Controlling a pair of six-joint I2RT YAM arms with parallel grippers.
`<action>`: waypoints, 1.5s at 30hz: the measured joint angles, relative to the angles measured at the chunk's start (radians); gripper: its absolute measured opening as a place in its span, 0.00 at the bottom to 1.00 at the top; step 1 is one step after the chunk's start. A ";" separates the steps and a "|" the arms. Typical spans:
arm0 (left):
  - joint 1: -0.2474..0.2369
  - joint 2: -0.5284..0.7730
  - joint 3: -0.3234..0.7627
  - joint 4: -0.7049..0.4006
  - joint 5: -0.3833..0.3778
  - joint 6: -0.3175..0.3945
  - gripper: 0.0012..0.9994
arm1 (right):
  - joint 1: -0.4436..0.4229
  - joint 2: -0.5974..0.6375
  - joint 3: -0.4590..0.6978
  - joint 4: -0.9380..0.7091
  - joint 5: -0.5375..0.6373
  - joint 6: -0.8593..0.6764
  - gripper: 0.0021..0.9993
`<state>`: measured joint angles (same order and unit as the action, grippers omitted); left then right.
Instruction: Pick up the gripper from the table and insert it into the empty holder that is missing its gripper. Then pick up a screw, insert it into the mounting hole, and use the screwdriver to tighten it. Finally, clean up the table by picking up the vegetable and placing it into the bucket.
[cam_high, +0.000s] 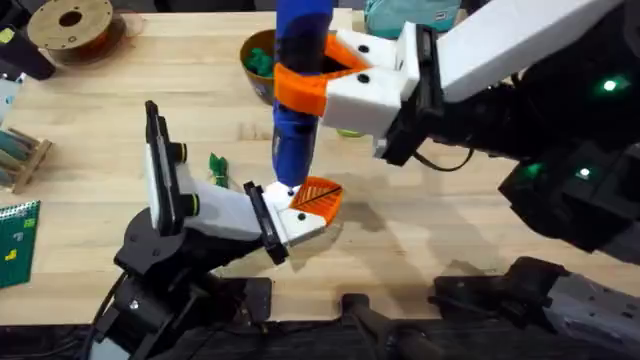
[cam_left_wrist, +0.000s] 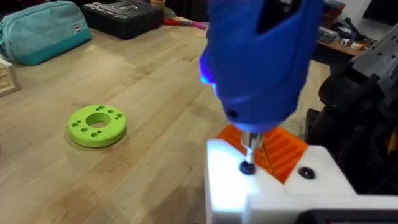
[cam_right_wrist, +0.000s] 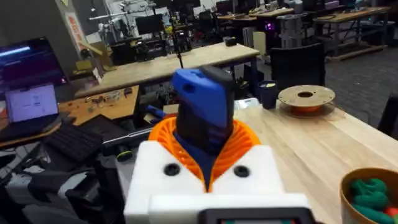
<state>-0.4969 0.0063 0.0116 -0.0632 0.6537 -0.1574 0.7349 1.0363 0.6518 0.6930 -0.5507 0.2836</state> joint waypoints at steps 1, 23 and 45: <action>0.000 0.000 0.000 0.000 0.000 0.000 0.00 | 0.000 0.000 0.000 0.000 0.000 0.000 0.03; 0.000 0.000 0.000 0.000 -0.003 0.000 0.00 | 0.000 0.029 0.002 0.003 0.002 0.000 0.03; 0.000 0.000 0.000 0.000 -0.003 0.000 0.00 | -0.121 0.028 0.005 0.216 -0.005 0.035 0.03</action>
<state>-0.4969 0.0063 0.0116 -0.0635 0.6502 -0.1574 0.6141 1.0641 0.6563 0.9090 -0.5553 0.3184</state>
